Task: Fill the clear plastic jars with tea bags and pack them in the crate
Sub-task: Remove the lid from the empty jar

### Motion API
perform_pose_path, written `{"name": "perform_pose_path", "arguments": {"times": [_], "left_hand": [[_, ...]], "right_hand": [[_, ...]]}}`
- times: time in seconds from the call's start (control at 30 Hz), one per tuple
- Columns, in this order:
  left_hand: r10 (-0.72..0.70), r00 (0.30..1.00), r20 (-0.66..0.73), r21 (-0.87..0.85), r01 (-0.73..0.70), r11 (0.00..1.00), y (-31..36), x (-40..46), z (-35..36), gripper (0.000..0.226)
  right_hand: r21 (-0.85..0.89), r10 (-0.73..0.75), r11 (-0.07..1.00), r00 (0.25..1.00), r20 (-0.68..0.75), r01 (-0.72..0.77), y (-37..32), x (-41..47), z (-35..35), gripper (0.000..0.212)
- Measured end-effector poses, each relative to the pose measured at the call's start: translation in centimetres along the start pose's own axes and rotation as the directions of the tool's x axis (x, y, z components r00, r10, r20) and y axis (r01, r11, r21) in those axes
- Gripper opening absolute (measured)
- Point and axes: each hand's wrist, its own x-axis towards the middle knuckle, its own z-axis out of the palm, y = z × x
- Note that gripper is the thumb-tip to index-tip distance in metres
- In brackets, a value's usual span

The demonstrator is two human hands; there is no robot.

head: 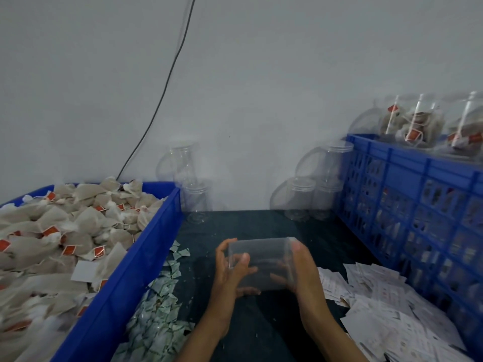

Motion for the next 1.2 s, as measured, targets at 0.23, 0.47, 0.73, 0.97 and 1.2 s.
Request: {"name": "perform_pose_path", "arguments": {"times": [0.23, 0.47, 0.73, 0.97, 1.2], "left_hand": [[-0.025, 0.998, -0.053, 0.054, 0.027, 0.998, 0.9, 0.0, -0.5, 0.058], [-0.284, 0.957, -0.048, -0.075, 0.281, 0.957, 1.5, 0.1, -0.5, 0.056], [-0.152, 0.981, -0.12, -0.01, 0.152, 0.988, 1.8, -0.2, -0.5, 0.05], [0.069, 0.989, -0.128, 0.128, -0.052, 0.99, 1.8, -0.5, -0.5, 0.04], [-0.086, 0.986, -0.144, 0.058, 0.095, 0.994, 1.3, 0.1, -1.6, 0.053]], "right_hand": [[-0.072, -0.025, 0.997, 1.0, 0.007, 0.025, 0.2, -0.5, 0.9, 0.029], [-0.317, -0.278, 0.894, 0.947, 0.159, 0.316, -1.0, -1.0, 1.1, 0.041], [-0.162, -0.245, 0.94, 0.922, 0.301, 0.302, -1.8, -2.0, -0.4, 0.072], [-0.29, 0.029, 0.956, 0.976, 0.216, 0.035, -3.1, -1.6, -0.4, 0.087], [-0.228, 0.05, 0.97, 0.844, 0.534, 0.087, -3.3, -0.6, -2.6, 0.072]]}}
